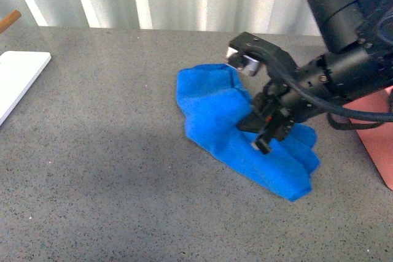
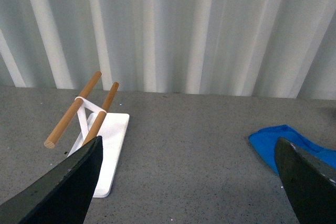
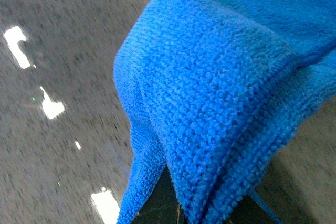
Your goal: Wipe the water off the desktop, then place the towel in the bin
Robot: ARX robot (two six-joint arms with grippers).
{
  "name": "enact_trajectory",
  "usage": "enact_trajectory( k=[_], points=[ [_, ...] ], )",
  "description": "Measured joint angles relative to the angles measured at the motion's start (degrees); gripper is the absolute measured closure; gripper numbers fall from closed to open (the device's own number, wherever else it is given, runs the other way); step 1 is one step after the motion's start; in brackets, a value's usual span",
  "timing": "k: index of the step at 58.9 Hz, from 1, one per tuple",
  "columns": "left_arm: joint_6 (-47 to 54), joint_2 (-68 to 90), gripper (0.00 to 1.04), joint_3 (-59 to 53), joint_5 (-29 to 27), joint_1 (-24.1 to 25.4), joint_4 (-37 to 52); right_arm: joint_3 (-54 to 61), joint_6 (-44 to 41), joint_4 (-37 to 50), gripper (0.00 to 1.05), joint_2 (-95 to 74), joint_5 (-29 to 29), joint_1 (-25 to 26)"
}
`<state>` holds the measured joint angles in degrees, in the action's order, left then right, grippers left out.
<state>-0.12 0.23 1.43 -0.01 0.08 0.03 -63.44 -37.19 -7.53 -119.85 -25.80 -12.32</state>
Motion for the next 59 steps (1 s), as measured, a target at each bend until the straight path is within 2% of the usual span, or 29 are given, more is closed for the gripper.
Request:
enact_trajectory(
  k=[15, 25, 35, 41, 59],
  points=[
    [0.0, 0.0, 0.07, 0.0, 0.0, 0.0, 0.0, -1.05, -5.97, 1.2, 1.01, 2.14, 6.71, 8.44],
    [0.0, 0.0, 0.07, 0.0, 0.0, 0.0, 0.0, -3.56, -4.74, 3.78, 1.01, 4.92, 7.04, 10.05],
    [0.0, 0.0, 0.07, 0.0, 0.0, 0.0, 0.0, -7.43, -1.05, 3.43, 1.01, 11.61, 6.6, 10.84],
    [0.0, 0.0, 0.07, 0.0, 0.0, 0.0, 0.0, -10.58, 1.99, 1.36, 1.01, 17.18, 5.49, 12.98],
    [0.0, 0.0, 0.07, 0.0, 0.0, 0.0, 0.0, -15.12, 6.54, -7.41, 1.01, 31.01, -1.29, 26.4]
  ],
)
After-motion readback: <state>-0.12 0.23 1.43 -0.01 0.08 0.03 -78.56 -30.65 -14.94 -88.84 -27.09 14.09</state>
